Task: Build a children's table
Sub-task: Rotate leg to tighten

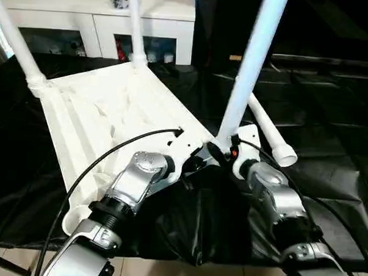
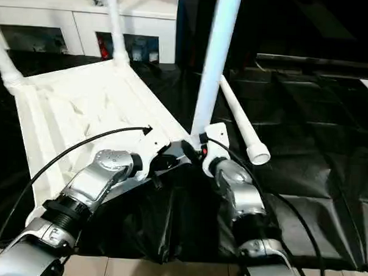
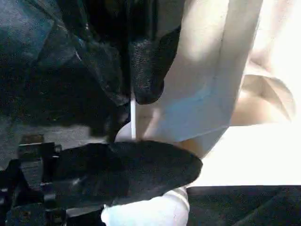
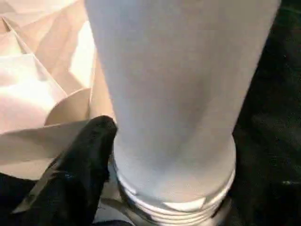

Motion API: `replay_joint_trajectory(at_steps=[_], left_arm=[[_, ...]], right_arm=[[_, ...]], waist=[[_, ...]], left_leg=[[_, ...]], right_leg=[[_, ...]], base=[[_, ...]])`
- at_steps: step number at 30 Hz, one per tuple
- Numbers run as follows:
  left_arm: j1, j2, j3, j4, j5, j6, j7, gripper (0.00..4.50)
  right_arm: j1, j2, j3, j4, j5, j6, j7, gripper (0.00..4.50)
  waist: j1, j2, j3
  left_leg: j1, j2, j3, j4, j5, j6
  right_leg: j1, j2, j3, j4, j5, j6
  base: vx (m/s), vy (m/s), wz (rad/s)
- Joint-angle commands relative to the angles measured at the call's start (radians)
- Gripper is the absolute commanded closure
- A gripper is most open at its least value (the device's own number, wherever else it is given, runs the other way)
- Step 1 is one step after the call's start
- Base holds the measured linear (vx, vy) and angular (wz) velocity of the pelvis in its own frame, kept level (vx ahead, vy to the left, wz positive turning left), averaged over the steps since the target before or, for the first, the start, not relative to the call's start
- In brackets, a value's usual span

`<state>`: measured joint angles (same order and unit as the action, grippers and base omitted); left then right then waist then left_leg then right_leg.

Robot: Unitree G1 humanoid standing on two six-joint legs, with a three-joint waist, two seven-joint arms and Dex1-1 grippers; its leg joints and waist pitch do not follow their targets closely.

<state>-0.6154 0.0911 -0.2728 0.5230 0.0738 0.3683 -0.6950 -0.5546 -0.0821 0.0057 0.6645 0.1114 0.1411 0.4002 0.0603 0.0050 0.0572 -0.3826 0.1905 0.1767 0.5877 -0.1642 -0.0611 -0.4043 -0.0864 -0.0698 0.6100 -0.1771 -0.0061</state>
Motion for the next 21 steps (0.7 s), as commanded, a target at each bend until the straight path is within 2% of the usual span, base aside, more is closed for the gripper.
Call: replay_joint_trajectory(at_steps=[1, 5, 11, 13, 19, 21], left_arm=[[-0.010, -0.041, -0.045, -0.049, -0.047, -0.061, -0.077, 4.50], [0.011, 0.006, -0.060, -0.077, -0.059, -0.073, -0.161, 4.50], [0.035, 0.074, -0.073, -0.114, -0.088, -0.106, -0.302, 4.50], [0.039, 0.090, -0.075, -0.120, -0.101, -0.118, -0.341, 4.50], [0.048, 0.161, -0.090, -0.130, -0.117, -0.137, -0.499, 4.50], [0.048, 0.174, -0.093, -0.128, -0.124, -0.141, -0.525, 4.50]], right_arm=[[-0.005, 0.036, 0.082, -0.007, 0.000, -0.003, 0.103, 0.61], [0.035, -0.026, 0.131, -0.076, -0.004, -0.026, 0.223, 0.58], [0.070, -0.110, 0.150, -0.130, -0.001, -0.051, 0.373, 0.58], [0.077, -0.133, 0.159, -0.145, 0.006, -0.046, 0.418, 0.58], [0.124, -0.231, 0.219, -0.236, 0.026, -0.017, 0.617, 0.58], [0.134, -0.245, 0.228, -0.254, 0.030, -0.012, 0.653, 0.58]], waist=[[0.007, -0.007, -0.074], [0.011, -0.008, -0.071], [0.023, -0.005, -0.068], [0.025, -0.002, -0.068], [0.037, -0.002, -0.069], [0.043, -0.001, -0.068]], left_leg=[[0.011, 0.032, -0.008, -0.064, -0.185, 0.058], [0.013, 0.034, -0.008, -0.066, -0.223, 0.054], [0.018, 0.037, -0.009, -0.069, -0.264, 0.042], [0.017, 0.038, -0.010, -0.071, -0.262, 0.040], [0.019, 0.040, -0.008, -0.069, -0.248, 0.048], [0.020, 0.042, -0.008, -0.071, -0.260, 0.046]], right_leg=[[0.055, -0.058, 0.040, -0.071, -0.147, -0.232], [0.055, -0.060, 0.042, -0.078, -0.207, -0.217], [0.050, -0.061, 0.043, -0.082, -0.258, -0.206], [0.049, -0.060, 0.044, -0.081, -0.250, -0.207], [0.048, -0.058, 0.045, -0.076, -0.210, -0.220], [0.047, -0.059, 0.045, -0.077, -0.230, -0.217]], base=[[0.000, 0.000, 0.00], [0.000, 0.000, 0.00], [0.000, 0.000, 0.00], [0.000, 0.000, 0.00], [0.000, 0.000, 0.00], [0.000, 0.000, 0.00]])
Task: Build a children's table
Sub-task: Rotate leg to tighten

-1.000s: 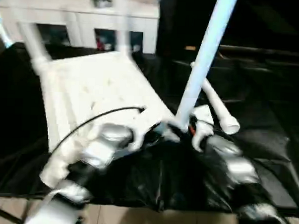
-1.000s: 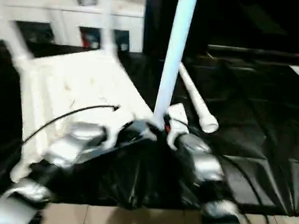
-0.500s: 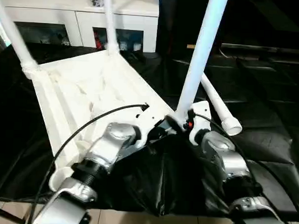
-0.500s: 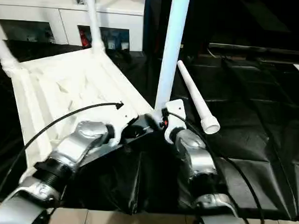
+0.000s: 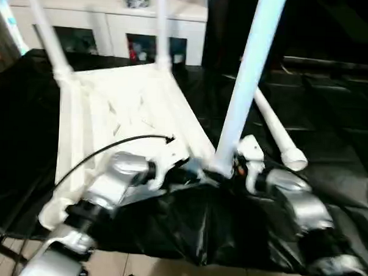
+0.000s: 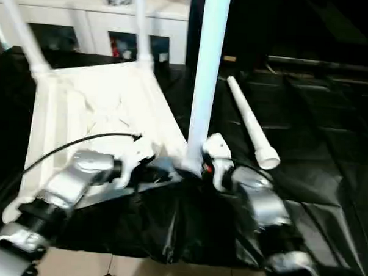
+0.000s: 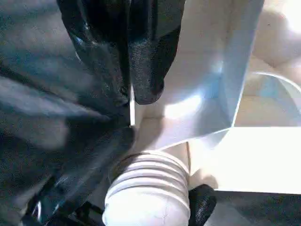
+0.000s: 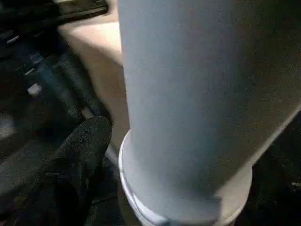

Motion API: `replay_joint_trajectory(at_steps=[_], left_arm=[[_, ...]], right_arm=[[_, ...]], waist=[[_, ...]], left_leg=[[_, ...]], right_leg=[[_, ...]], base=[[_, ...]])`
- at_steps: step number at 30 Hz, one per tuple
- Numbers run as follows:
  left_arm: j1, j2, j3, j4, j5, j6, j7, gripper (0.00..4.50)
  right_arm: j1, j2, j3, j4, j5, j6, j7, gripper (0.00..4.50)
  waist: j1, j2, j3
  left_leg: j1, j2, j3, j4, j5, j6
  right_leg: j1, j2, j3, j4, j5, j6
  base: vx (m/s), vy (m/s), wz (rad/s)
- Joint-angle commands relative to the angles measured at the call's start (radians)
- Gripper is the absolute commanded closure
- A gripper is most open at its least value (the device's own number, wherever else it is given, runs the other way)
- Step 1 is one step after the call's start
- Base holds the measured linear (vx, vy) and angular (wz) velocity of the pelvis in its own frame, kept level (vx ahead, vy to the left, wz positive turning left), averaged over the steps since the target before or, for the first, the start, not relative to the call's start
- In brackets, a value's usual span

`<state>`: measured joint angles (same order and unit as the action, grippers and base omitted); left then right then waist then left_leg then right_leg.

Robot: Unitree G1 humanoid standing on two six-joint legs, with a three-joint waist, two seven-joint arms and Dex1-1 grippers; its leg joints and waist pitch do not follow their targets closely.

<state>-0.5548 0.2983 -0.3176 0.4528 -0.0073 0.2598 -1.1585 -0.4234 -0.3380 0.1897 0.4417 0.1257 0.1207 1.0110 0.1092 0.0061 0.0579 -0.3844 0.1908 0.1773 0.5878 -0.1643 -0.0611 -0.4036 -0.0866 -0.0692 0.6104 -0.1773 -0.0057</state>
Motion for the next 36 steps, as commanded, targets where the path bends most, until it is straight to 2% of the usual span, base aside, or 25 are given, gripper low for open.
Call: replay_joint_trajectory(at_steps=[1, 6, 8, 13, 20, 22, 24, 25, 26, 27, 28, 29, 30, 32, 33, 35, 36], left_arm=[[-0.012, -0.025, -0.051, -0.061, -0.048, -0.030, -0.082, 4.50], [-0.011, 0.009, -0.070, -0.058, -0.048, -0.038, -0.150, 4.50], [-0.011, 0.014, -0.071, -0.056, -0.048, -0.040, -0.158, 4.50], [-0.009, 0.025, -0.069, -0.047, -0.040, -0.043, -0.180, 4.50], [-0.010, -0.004, -0.050, -0.038, -0.035, -0.039, -0.117, 4.50], [-0.022, -0.051, -0.021, -0.014, -0.017, -0.029, -0.001, 4.50], [-0.029, -0.081, -0.005, -0.003, -0.006, -0.015, 0.070, 4.50], [-0.037, -0.110, 0.010, 0.006, 0.008, 0.006, 0.146, 4.50], [-0.041, -0.125, 0.016, 0.010, 0.015, 0.015, 0.183, 4.50], [-0.045, -0.147, 0.028, 0.012, 0.023, 0.035, 0.238, 4.50], [-0.048, -0.168, 0.041, 0.014, 0.027, 0.055, 0.286, 4.50], [-0.049, -0.176, 0.045, 0.013, 0.027, 0.061, 0.302, 4.50], [-0.050, -0.204, 0.061, 0.010, 0.030, 0.082, 0.364, 4.50], [-0.050, -0.243, 0.076, 0.009, 0.037, 0.091, 0.427, 4.50], [-0.050, -0.243, 0.076, 0.009, 0.037, 0.091, 0.427, 4.50], [-0.047, -0.267, 0.080, 0.007, 0.037, 0.094, 0.447, 4.50], [-0.046, -0.275, 0.080, 0.006, 0.037, 0.096, 0.451, 4.50]], right_arm=[[0.007, 0.006, 0.049, -0.041, 0.019, 0.015, 0.062, 0.58], [0.023, -0.011, 0.065, -0.084, 0.038, 0.040, 0.123, 1.03], [0.024, -0.014, 0.067, -0.090, 0.040, 0.046, 0.130, 1.28], [0.031, -0.018, 0.071, -0.102, 0.038, 0.058, 0.146, 1.66], [0.036, 0.015, 0.065, -0.088, 0.024, 0.071, 0.089, 1.76], [0.004, 0.085, 0.035, -0.010, -0.020, 0.070, -0.085, 1.78], [-0.023, 0.130, 0.012, 0.053, -0.043, 0.058, -0.199, 1.78], [-0.047, 0.171, -0.013, 0.100, -0.045, 0.056, -0.284, 1.78], [-0.059, 0.194, -0.028, 0.124, -0.042, 0.055, -0.328, 1.78], [-0.075, 0.222, -0.045, 0.154, -0.038, 0.057, -0.379, 1.78], [-0.089, 0.246, -0.057, 0.178, -0.037, 0.052, -0.421, 1.78], [-0.095, 0.254, -0.061, 0.187, -0.037, 0.050, -0.437, 1.78], [-0.113, 0.285, -0.074, 0.215, -0.036, 0.044, -0.488, 1.78], [-0.139, 0.324, -0.093, 0.256, -0.051, 0.023, -0.551, 1.78], [-0.139, 0.324, -0.093, 0.256, -0.051, 0.023, -0.551, 1.78], [-0.154, 0.342, -0.101, 0.280, -0.046, 0.018, -0.551, 1.78], [-0.159, 0.346, -0.103, 0.289, -0.044, 0.014, -0.550, 1.22]], waist=[[-0.003, -0.002, -0.068], [0.004, -0.002, -0.067], [0.002, -0.004, -0.068], [0.004, -0.004, -0.068], [0.002, -0.004, -0.067], [-0.002, -0.004, -0.065], [-0.012, -0.005, -0.062], [-0.024, -0.006, -0.062], [-0.028, -0.004, -0.060], [-0.035, -0.007, -0.061], [-0.039, -0.007, -0.060], [-0.044, -0.007, -0.060], [-0.046, -0.008, -0.062], [-0.048, -0.007, -0.064], [-0.048, -0.013, -0.067], [-0.047, -0.010, -0.068], [-0.046, -0.010, -0.070]], left_leg=[[0.023, 0.042, -0.009, -0.071, -0.267, 0.042], [0.026, 0.043, -0.009, -0.074, -0.286, 0.029], [0.024, 0.043, -0.010, -0.075, -0.286, 0.027], [0.022, 0.042, -0.010, -0.074, -0.270, 0.028], [0.022, 0.042, -0.010, -0.075, -0.275, 0.023], [0.022, 0.040, -0.011, -0.076, -0.287, 0.014], [0.024, 0.037, -0.014, -0.078, -0.323, -0.012], [0.020, 0.037, -0.018, -0.080, -0.331, -0.022], [0.020, 0.037, -0.019, -0.081, -0.340, -0.025], [0.017, 0.034, -0.022, -0.081, -0.352, -0.027], [0.017, 0.034, -0.021, -0.080, -0.357, -0.026], [0.022, 0.032, -0.021, -0.078, -0.363, -0.023], [0.024, 0.032, -0.020, -0.076, -0.360, -0.021], [0.021, 0.032, -0.017, -0.075, -0.328, -0.004], [0.017, 0.032, -0.016, -0.075, -0.298, 0.004], [0.016, 0.033, -0.013, -0.074, -0.276, 0.016], [0.013, 0.031, -0.011, -0.071, -0.253, 0.029]], right_leg=[[0.045, -0.060, 0.045, -0.078, -0.243, -0.217], [0.042, -0.062, 0.046, -0.081, -0.276, -0.211], [0.043, -0.062, 0.045, -0.080, -0.274, -0.211], [0.044, -0.064, 0.045, -0.079, -0.276, -0.205], [0.043, -0.064, 0.045, -0.080, -0.284, -0.205], [0.041, -0.065, 0.045, -0.085, -0.317, -0.199], [0.039, -0.066, 0.040, -0.091, -0.399, -0.180], [0.041, -0.068, 0.040, -0.092, -0.422, -0.164], [0.040, -0.068, 0.040, -0.094, -0.432, -0.161], [0.044, -0.067, 0.036, -0.096, -0.455, -0.150], [0.042, -0.067, 0.036, -0.098, -0.466, -0.145], [0.036, -0.067, 0.036, -0.104, -0.482, -0.141], [0.035, -0.066, 0.037, -0.104, -0.474, -0.142], [0.037, -0.063, 0.040, -0.101, -0.423, -0.154], [0.041, -0.063, 0.040, -0.095, -0.377, -0.165], [0.042, -0.060, 0.041, -0.090, -0.318, -0.179], [0.046, -0.060, 0.041, -0.085, -0.273, -0.191]], base=[[0.000, 0.000, 0.00], [0.000, 0.000, 0.00], [0.000, 0.000, 0.00], [0.000, 0.000, 0.00], [0.000, 0.000, 0.00], [0.000, 0.000, 0.00], [0.000, 0.000, 0.00], [0.000, 0.000, 0.00], [0.000, 0.000, 0.00], [0.000, 0.000, 0.00], [0.000, 0.000, 0.00], [0.000, 0.000, 0.00], [0.000, 0.000, 0.00], [0.000, 0.000, 0.00], [0.000, 0.000, 0.00], [0.000, 0.000, 0.00], [0.000, 0.000, 0.00]])
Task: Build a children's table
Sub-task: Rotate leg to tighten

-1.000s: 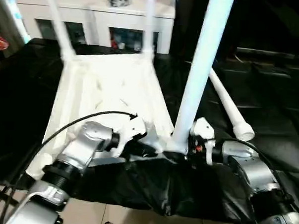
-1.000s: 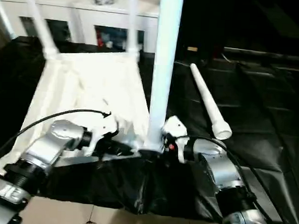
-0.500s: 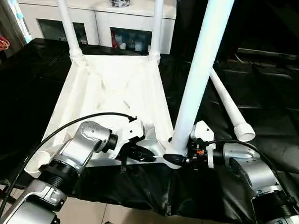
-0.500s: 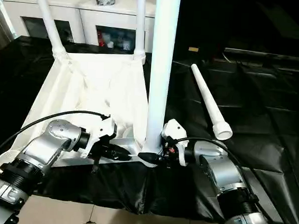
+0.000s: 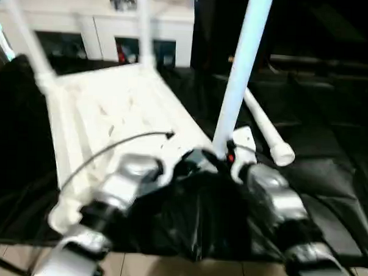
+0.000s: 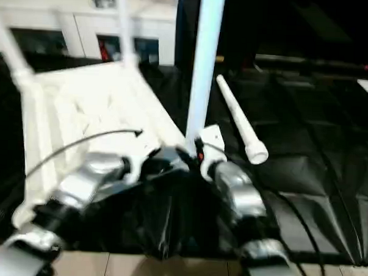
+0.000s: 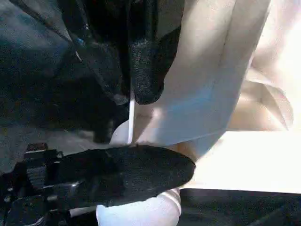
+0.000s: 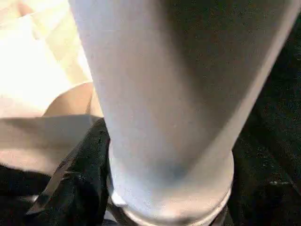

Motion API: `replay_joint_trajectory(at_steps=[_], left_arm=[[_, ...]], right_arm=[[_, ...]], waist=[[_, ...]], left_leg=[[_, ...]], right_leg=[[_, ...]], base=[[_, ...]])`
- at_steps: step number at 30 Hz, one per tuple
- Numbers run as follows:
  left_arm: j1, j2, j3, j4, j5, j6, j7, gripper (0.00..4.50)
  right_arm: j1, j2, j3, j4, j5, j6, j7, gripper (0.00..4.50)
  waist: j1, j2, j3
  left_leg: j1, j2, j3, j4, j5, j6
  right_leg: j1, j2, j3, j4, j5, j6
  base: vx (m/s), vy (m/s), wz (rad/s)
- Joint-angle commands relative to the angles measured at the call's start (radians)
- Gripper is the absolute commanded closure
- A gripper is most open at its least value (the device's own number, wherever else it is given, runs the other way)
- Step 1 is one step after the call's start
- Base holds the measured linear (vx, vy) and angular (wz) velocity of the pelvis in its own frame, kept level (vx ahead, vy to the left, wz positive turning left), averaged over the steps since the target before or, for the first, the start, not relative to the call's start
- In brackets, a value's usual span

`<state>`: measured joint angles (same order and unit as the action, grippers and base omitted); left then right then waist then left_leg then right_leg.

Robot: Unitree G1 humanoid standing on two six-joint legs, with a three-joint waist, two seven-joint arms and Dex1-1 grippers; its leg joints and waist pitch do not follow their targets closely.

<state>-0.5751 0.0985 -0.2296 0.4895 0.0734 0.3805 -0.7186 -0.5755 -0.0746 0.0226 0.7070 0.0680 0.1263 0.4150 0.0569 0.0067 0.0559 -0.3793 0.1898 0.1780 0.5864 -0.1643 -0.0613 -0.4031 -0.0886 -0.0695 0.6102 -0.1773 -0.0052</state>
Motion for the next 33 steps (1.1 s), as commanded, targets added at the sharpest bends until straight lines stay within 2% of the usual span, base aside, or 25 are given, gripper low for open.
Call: replay_joint_trajectory(at_steps=[1, 5, 6, 10, 16, 19, 20, 21, 22, 24, 25, 26, 27, 29, 32, 33], left_arm=[[-0.026, -0.081, -0.012, -0.031, -0.039, -0.025, 0.017, 4.50], [-0.029, -0.083, -0.020, -0.031, -0.038, -0.025, 0.014, 4.50], [-0.027, -0.078, -0.027, -0.037, -0.039, -0.026, -0.004, 4.50], [-0.016, -0.048, -0.043, -0.055, -0.050, -0.030, -0.072, 4.50], [0.004, 0.030, -0.077, -0.086, -0.071, -0.053, -0.220, 4.50], [0.008, 0.054, -0.085, -0.089, -0.076, -0.064, -0.265, 4.50], [0.016, 0.088, -0.096, -0.098, -0.090, -0.085, -0.339, 4.50], [0.019, 0.100, -0.100, -0.104, -0.095, -0.093, -0.369, 4.50], [0.025, 0.113, -0.104, -0.114, -0.104, -0.098, -0.406, 4.50], [0.029, 0.125, -0.107, -0.123, -0.112, -0.099, -0.434, 4.50], [0.033, 0.142, -0.113, -0.130, -0.113, -0.098, -0.466, 4.50], [0.034, 0.153, -0.116, -0.132, -0.113, -0.098, -0.482, 4.50], [0.034, 0.166, -0.120, -0.132, -0.109, -0.100, -0.499, 4.50], [0.029, 0.178, -0.119, -0.120, -0.106, -0.104, -0.512, 4.50], [0.027, 0.189, -0.122, -0.117, -0.108, -0.106, -0.529, 4.50], [0.027, 0.200, -0.129, -0.114, -0.106, -0.113, -0.544, 4.50]], right_arm=[[-0.013, 0.086, 0.058, 0.034, 0.015, 0.005, 0.048, 1.22], [-0.015, 0.077, 0.058, 0.033, 0.009, -0.005, 0.058, 0.92], [-0.014, 0.066, 0.070, 0.039, -0.015, -0.033, 0.056, 0.75], [0.012, 0.028, 0.098, -0.004, -0.018, -0.047, 0.147, 0.75], [0.083, -0.062, 0.146, -0.144, 0.024, -0.052, 0.382, 0.75], [0.099, -0.090, 0.156, -0.176, 0.036, -0.049, 0.446, 0.75], [0.122, -0.128, 0.170, -0.224, 0.057, -0.036, 0.525, 0.75], [0.131, -0.142, 0.174, -0.243, 0.063, -0.030, 0.553, 0.75], [0.142, -0.159, 0.181, -0.265, 0.070, -0.022, 0.586, 0.75], [0.152, -0.174, 0.187, -0.286, 0.076, -0.016, 0.612, 0.75], [0.167, -0.197, 0.196, -0.315, 0.084, -0.003, 0.651, 0.75], [0.176, -0.213, 0.203, -0.333, 0.086, 0.004, 0.676, 0.75], [0.188, -0.235, 0.212, -0.356, 0.087, 0.010, 0.705, 0.75], [0.200, -0.265, 0.229, -0.379, 0.083, 0.024, 0.742, 0.75], [0.206, -0.279, 0.237, -0.390, 0.081, 0.029, 0.761, 0.75], [0.211, -0.284, 0.238, -0.403, 0.084, 0.039, 0.773, 0.98]], waist=[[0.006, -0.011, -0.068], [0.009, -0.008, -0.071], [0.009, -0.006, -0.071], [0.010, -0.005, -0.067], [0.015, -0.009, -0.066], [0.014, -0.007, -0.066], [0.018, -0.007, -0.065], [0.025, -0.008, -0.066], [0.025, -0.007, -0.065], [0.034, -0.005, -0.067], [0.034, -0.014, -0.065], [0.034, -0.014, -0.065], [0.042, -0.009, -0.063], [0.045, -0.007, -0.063], [0.049, -0.008, -0.061], [0.050, -0.009, -0.061]], left_leg=[[0.008, 0.032, -0.011, -0.070, -0.253, 0.030], [0.008, 0.034, -0.010, -0.067, -0.210, 0.051], [0.008, 0.034, -0.009, -0.067, -0.213, 0.050], [0.012, 0.034, -0.010, -0.070, -0.260, 0.043], [0.010, 0.037, -0.012, -0.072, -0.265, 0.054], [0.010, 0.038, -0.010, -0.071, -0.260, 0.054], [0.014, 0.038, -0.010, -0.071, -0.268, 0.055], [0.015, 0.040, -0.009, -0.070, -0.266, 0.060], [0.011, 0.040, -0.010, -0.071, -0.260, 0.062], [0.014, 0.043, -0.009, -0.071, -0.248, 0.063], [0.015, 0.042, -0.008, -0.073, -0.256, 0.061], [0.015, 0.042, -0.008, -0.073, -0.256, 0.061], [0.019, 0.045, -0.007, -0.073, -0.271, 0.056], [0.018, 0.044, -0.008, -0.075, -0.278, 0.050], [0.021, 0.045, -0.008, -0.075, -0.297, 0.039], [0.018, 0.044, -0.009, -0.077, -0.301, 0.034]], right_leg=[[0.045, -0.058, 0.041, -0.085, -0.273, -0.191], [0.048, -0.055, 0.041, -0.077, -0.201, -0.212], [0.048, -0.056, 0.041, -0.077, -0.195, -0.217], [0.048, -0.057, 0.041, -0.085, -0.258, -0.206], [0.049, -0.058, 0.042, -0.086, -0.272, -0.197], [0.045, -0.057, 0.044, -0.082, -0.253, -0.210], [0.044, -0.057, 0.044, -0.086, -0.262, -0.212], [0.045, -0.059, 0.046, -0.084, -0.257, -0.209], [0.047, -0.057, 0.046, -0.082, -0.250, -0.210], [0.043, -0.057, 0.046, -0.077, -0.219, -0.221], [0.044, -0.057, 0.045, -0.080, -0.235, -0.220], [0.044, -0.057, 0.045, -0.080, -0.235, -0.220], [0.041, -0.058, 0.047, -0.082, -0.266, -0.211], [0.042, -0.059, 0.046, -0.083, -0.285, -0.204], [0.038, -0.062, 0.048, -0.087, -0.323, -0.197], [0.039, -0.063, 0.047, -0.089, -0.342, -0.189]], base=[[0.000, 0.000, 0.00], [0.000, 0.000, 0.00], [0.000, 0.000, 0.00], [0.000, 0.000, 0.00], [0.000, 0.000, 0.00], [0.000, 0.000, 0.00], [0.000, 0.000, 0.00], [0.000, 0.000, 0.00], [0.000, 0.000, 0.00], [0.000, 0.000, 0.00], [0.000, 0.000, 0.00], [0.000, 0.000, 0.00], [0.000, 0.000, 0.00], [0.000, 0.000, 0.00], [0.000, 0.000, 0.00], [0.000, 0.000, 0.00]])
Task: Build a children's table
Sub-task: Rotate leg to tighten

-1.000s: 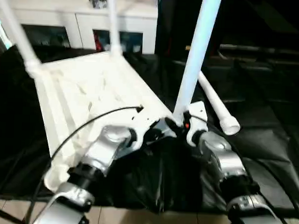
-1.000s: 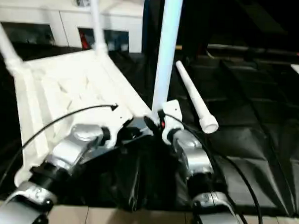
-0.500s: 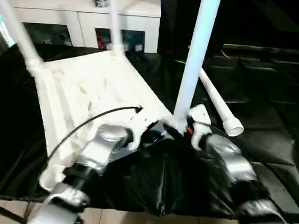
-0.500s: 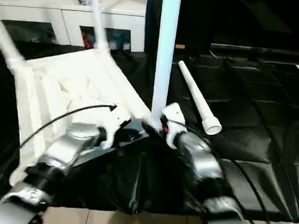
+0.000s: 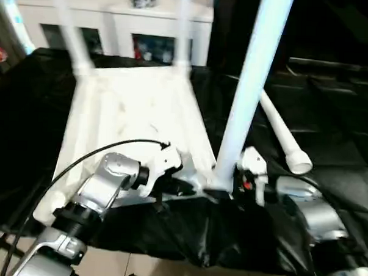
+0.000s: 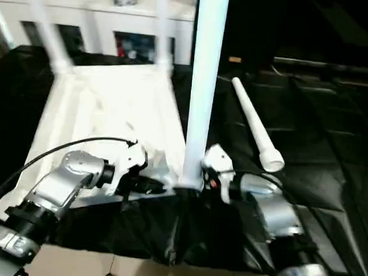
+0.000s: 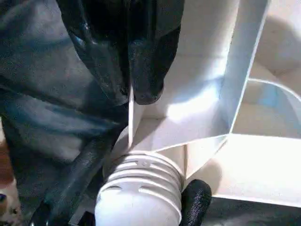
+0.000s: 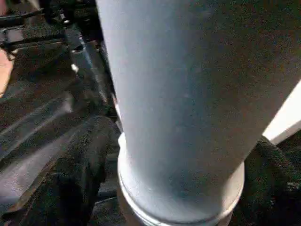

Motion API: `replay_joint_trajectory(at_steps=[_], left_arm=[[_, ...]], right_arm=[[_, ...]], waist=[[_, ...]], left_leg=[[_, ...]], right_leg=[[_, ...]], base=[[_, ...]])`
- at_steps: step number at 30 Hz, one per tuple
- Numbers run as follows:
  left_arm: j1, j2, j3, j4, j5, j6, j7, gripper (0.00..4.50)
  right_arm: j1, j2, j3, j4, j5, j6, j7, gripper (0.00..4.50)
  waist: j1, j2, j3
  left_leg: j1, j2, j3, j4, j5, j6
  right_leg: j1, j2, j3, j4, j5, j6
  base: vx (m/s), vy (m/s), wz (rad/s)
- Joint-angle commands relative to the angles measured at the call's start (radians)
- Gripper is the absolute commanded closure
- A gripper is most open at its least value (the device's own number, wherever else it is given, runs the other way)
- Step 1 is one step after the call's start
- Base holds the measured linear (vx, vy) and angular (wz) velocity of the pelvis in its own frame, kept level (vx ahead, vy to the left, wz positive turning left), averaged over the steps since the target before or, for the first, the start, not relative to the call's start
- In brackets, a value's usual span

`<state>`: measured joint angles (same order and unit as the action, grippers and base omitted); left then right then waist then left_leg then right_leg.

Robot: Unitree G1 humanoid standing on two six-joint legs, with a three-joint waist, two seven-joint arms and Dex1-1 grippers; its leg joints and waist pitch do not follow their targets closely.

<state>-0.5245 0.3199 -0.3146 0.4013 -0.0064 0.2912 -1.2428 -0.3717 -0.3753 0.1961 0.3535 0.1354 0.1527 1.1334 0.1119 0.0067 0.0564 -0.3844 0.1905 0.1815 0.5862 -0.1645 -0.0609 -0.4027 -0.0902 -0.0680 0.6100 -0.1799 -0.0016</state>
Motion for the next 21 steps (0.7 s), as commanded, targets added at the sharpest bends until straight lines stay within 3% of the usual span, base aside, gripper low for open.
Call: replay_joint_trajectory(at_steps=[1, 8, 12, 17, 18, 21], left_arm=[[-0.023, -0.019, -0.045, -0.026, -0.026, -0.025, -0.023, 4.50], [-0.017, -0.004, -0.045, -0.027, -0.020, -0.026, -0.049, 4.50], [-0.013, -0.020, -0.035, -0.027, -0.014, -0.027, -0.007, 4.50], [-0.024, -0.093, 0.014, -0.002, -0.007, -0.015, 0.147, 4.50], [-0.024, -0.106, 0.020, -0.002, -0.002, -0.010, 0.176, 4.50], [-0.024, -0.166, 0.053, 0.000, 0.015, 0.027, 0.314, 4.50]], right_arm=[[0.009, 0.016, 0.065, -0.053, 0.018, 0.016, 0.057, 0.98], [0.018, 0.020, 0.080, -0.087, 0.030, 0.051, 0.076, 1.43], [0.008, 0.070, 0.067, -0.050, 0.015, 0.064, -0.002, 1.70], [-0.044, 0.162, 0.048, 0.075, -0.064, 0.043, -0.219, 1.76], [-0.061, 0.191, 0.032, 0.114, -0.076, 0.041, -0.289, 1.77], [-0.124, 0.273, -0.029, 0.239, -0.084, 0.031, -0.481, 1.77]], waist=[[-0.004, -0.010, -0.062], [-0.002, -0.010, -0.065], [-0.003, -0.010, -0.064], [-0.015, -0.007, -0.058], [-0.028, -0.010, -0.055], [-0.053, -0.010, -0.055]], left_leg=[[0.023, 0.043, -0.014, -0.077, -0.300, 0.032], [0.021, 0.043, -0.013, -0.076, -0.268, 0.035], [0.019, 0.042, -0.013, -0.075, -0.267, 0.033], [0.026, 0.040, -0.017, -0.080, -0.334, -0.003], [0.022, 0.036, -0.024, -0.082, -0.371, -0.023], [0.018, 0.033, -0.033, -0.083, -0.403, -0.038]], right_leg=[[0.039, -0.062, 0.046, -0.089, -0.346, -0.186], [0.040, -0.060, 0.045, -0.082, -0.290, -0.200], [0.041, -0.061, 0.045, -0.082, -0.294, -0.200], [0.032, -0.062, 0.042, -0.094, -0.415, -0.177], [0.036, -0.065, 0.037, -0.100, -0.495, -0.151], [0.037, -0.067, 0.029, -0.108, -0.558, -0.117]], base=[[0.000, 0.000, 0.00], [0.000, 0.000, 0.00], [0.000, 0.000, 0.00], [0.000, 0.000, 0.00], [0.000, 0.000, 0.00], [0.000, 0.000, 0.00]])
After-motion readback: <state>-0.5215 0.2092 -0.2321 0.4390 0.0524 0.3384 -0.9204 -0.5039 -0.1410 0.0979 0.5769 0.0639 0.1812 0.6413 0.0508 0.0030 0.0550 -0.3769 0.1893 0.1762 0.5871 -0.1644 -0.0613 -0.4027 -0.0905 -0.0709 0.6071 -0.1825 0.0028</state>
